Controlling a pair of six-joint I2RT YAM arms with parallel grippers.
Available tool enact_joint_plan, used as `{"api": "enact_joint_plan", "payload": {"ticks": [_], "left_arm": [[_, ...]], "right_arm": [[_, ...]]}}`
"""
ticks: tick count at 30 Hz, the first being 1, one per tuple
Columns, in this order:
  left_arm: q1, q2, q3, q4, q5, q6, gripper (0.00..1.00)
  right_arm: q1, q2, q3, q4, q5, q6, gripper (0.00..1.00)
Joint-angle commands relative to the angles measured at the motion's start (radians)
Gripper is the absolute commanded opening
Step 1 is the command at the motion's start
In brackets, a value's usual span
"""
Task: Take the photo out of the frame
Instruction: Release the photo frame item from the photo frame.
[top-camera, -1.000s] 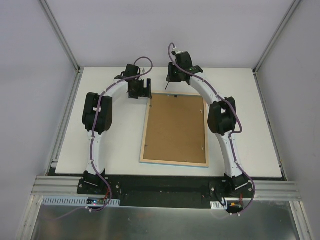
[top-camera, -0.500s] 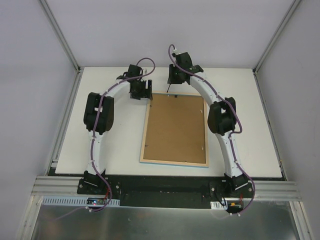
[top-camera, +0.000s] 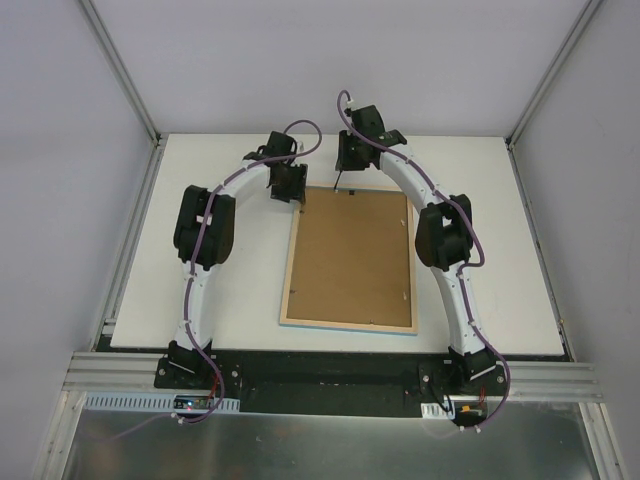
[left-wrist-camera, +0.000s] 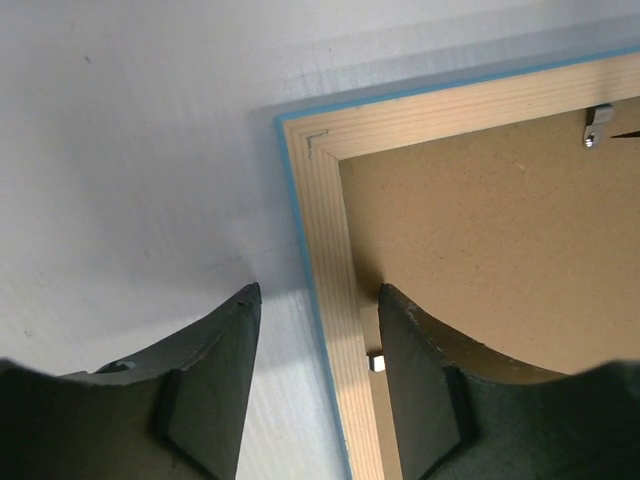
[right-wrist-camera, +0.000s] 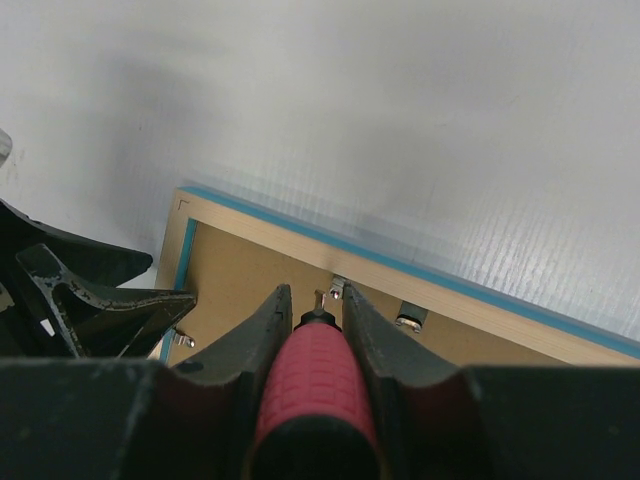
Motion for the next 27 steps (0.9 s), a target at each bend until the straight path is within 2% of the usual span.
{"api": "enact_joint_plan", "payload": {"ticks": [1,9,15,27], "left_arm": [[-0.001,0.036,0.002,-0.072,-0.023,-0.02,0.48],[0.005,0.037,-0.011,-0.086,-0.017,-0.094,0.39],[0.005,0.033,-0.024,-0.091,-0.008,-0.122,0.19],[0.005,0.029,-0.055,-0.097,-0.003,-0.152,0.01]], "right_arm": [[0.008,-0.013,0.056,-0.009,-0.038,0.009,0.01],[0.011,-0.022,0.042,0.011,-0.043,-0.015,0.01],[0.017,-0.015,0.04,0.042,-0.035,-0.034,0.01],[0.055,0.007,0.033,0.062,0.038,-0.132,0.01]]}}
